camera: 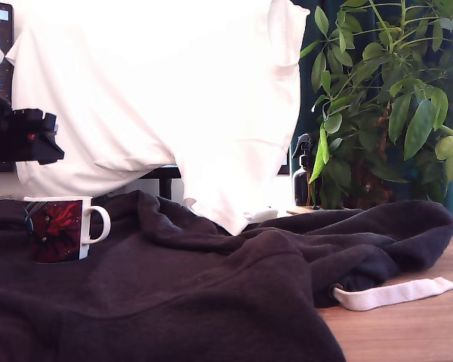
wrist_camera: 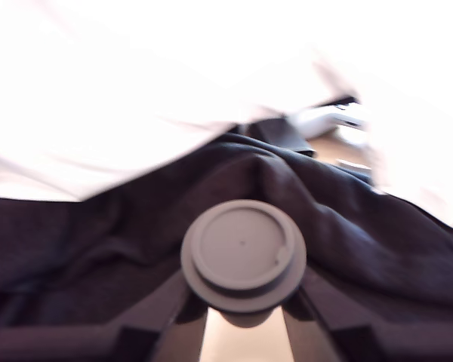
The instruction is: Pick the grey coffee capsule and place it inside the red coffee cup
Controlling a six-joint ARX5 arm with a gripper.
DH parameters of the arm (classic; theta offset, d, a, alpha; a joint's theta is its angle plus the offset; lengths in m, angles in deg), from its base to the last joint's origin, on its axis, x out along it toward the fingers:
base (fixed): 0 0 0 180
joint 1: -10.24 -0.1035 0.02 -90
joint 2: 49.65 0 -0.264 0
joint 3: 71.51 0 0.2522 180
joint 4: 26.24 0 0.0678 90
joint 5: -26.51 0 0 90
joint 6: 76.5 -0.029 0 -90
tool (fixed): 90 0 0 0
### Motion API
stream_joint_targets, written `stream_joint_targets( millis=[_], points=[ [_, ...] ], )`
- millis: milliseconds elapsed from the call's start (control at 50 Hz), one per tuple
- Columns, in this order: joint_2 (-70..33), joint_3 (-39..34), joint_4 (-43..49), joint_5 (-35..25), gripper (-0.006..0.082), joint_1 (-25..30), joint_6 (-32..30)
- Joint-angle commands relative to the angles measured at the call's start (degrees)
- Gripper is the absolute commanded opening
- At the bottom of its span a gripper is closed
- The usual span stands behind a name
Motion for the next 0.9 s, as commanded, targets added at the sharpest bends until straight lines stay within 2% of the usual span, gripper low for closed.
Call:
stream_joint_targets(
  millis=[0,480,540,640,680,740,880],
  points=[
    [-0.13,0.72,1.05,-0.13,0.0045,0.15,-0.17],
    [-0.15,1.53,11.72,-0.81,0.0098,0.17,0.26],
    [-0.15,1.53,12.02,-0.98,0.0219,0.2,0.24],
    [-0.15,1.57,11.65,-0.98,0.0609,0.35,0.22],
    [-0.15,1.64,11.85,-0.96,0.071,0.35,0.2],
    [-0.15,1.66,12.13,-0.81,0.0774,0.33,0.17],
    [-0.15,1.66,13.4,-0.79,0.0775,0.33,0.17]
  ],
)
